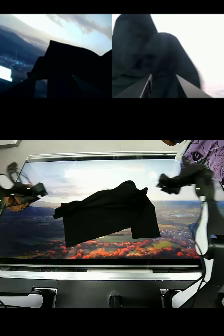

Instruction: Fold the clothes and pants, and hang the long-sleeved shirts on hangers.

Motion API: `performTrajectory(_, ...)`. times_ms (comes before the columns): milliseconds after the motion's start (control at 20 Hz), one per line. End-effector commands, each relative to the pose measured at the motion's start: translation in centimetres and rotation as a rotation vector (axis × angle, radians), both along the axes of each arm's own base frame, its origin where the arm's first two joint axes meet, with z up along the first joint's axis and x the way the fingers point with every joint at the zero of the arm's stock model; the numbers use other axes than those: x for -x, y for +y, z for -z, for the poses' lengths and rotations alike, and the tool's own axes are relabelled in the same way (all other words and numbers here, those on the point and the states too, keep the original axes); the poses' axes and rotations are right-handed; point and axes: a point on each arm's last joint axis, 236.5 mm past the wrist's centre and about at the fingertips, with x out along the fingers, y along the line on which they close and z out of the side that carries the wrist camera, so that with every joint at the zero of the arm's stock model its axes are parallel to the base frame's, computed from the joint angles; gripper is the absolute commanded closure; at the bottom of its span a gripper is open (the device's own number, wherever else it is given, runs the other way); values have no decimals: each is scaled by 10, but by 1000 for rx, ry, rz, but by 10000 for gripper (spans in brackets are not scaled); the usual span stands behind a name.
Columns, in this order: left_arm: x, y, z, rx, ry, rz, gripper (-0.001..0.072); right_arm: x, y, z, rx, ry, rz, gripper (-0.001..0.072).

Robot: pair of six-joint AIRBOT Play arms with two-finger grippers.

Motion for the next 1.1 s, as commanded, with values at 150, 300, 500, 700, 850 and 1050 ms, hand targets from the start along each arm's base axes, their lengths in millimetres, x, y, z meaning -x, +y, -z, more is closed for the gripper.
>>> performTrajectory(150, 43, 8, -26, 267, -32, -18, 209, 41, -41, 61, -148, 169, -147, 278)
performTrajectory(300, 49, 5, -22, 285, -5, -12, 209, 45, -31, 97, -164, 224, -202, 277)
performTrajectory(500, 48, 4, -22, 285, -4, -12, 209, 26, -26, 119, -152, 178, -184, 278)
performTrajectory(700, 48, 4, -22, 285, -4, -12, 209, 12, -7, 128, -151, 134, -200, 281)
performTrajectory(850, 48, 4, -22, 285, -3, -12, 209, 15, 8, 140, -166, 163, -222, 300)
performTrajectory(1050, 49, 4, -22, 286, -2, -13, 209, 19, 24, 147, -179, 187, -246, 377)
